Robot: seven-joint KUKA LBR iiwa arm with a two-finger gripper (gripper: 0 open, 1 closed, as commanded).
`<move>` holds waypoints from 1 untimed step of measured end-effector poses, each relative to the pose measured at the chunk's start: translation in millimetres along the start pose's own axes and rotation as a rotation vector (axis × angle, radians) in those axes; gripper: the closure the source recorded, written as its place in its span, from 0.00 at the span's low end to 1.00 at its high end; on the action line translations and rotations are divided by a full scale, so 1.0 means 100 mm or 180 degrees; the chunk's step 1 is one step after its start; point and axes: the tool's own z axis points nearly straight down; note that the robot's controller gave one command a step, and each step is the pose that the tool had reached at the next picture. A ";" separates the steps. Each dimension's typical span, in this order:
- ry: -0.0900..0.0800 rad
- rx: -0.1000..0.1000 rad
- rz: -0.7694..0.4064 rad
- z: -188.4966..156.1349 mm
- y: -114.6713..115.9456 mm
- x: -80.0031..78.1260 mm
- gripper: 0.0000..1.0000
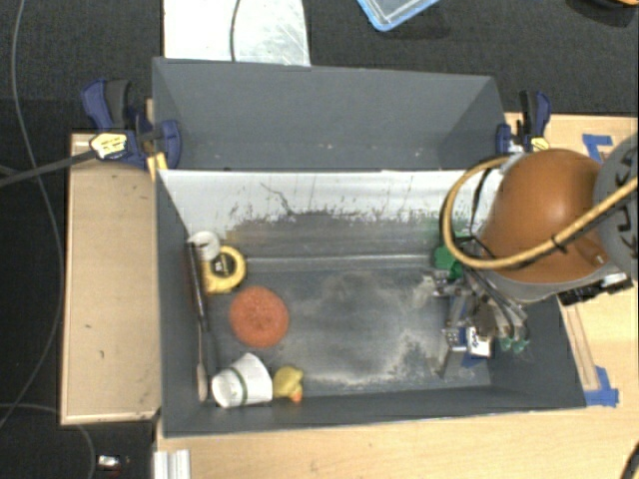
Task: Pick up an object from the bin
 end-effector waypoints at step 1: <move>-0.0025 0.0001 -0.0002 -0.03 0.00 -0.02 0.00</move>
Offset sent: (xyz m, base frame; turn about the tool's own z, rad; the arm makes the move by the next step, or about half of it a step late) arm 0.0636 0.0551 -0.0269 -0.1919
